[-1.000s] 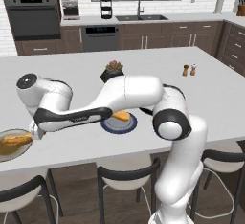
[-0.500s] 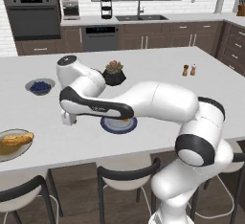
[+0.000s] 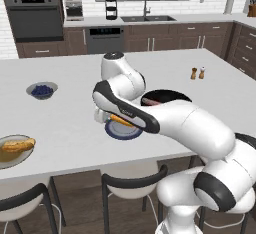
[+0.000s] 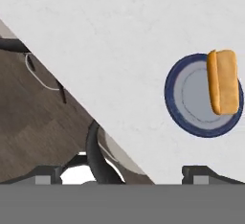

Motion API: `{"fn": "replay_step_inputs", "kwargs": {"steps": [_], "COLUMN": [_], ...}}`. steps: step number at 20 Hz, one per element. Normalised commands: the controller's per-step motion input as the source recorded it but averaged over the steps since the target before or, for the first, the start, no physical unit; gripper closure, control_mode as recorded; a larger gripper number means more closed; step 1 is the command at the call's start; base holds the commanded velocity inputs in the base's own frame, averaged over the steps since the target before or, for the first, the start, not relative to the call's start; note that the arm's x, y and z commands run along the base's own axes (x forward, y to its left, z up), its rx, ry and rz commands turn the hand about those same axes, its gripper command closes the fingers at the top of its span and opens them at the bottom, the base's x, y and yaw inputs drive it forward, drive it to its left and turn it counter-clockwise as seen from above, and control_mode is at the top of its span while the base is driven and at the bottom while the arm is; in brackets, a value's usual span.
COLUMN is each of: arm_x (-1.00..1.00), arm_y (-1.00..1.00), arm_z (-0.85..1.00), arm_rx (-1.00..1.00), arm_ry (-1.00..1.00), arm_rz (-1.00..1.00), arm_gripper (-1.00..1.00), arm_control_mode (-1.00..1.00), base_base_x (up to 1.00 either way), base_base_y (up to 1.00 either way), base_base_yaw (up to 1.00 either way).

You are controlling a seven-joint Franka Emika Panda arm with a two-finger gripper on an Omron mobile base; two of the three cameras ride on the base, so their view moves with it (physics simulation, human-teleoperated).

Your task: Place one bun and one sausage from the bowl on each plate.

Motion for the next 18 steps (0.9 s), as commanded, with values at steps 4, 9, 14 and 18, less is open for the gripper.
{"fn": "replay_step_inputs", "kwargs": {"steps": [4, 9, 14, 18], "arm_x": [0.0, 0.0, 0.02, 0.12], "arm_y": [-1.0, -1.0, -1.0, -1.0], "arm_z": [0.2, 0.14, 0.24, 0.14], "arm_rx": [0.0, 0.0, 0.0, 0.0], "arm_ry": [-0.04, 0.0, 0.0, 0.0], "arm_rz": [-0.13, -0.12, -0.11, -0.12], "arm_gripper": [-1.0, -1.0, -1.0, -1.0], "arm_control_mode": [-1.0, -1.0, -1.0, -1.0], "base_base_x": [0.0, 0.0, 0.0, 0.0], "base_base_y": [0.0, 0.0, 0.0, 0.0], "base_base_yaw": [0.0, 0.0, 0.0, 0.0]}}
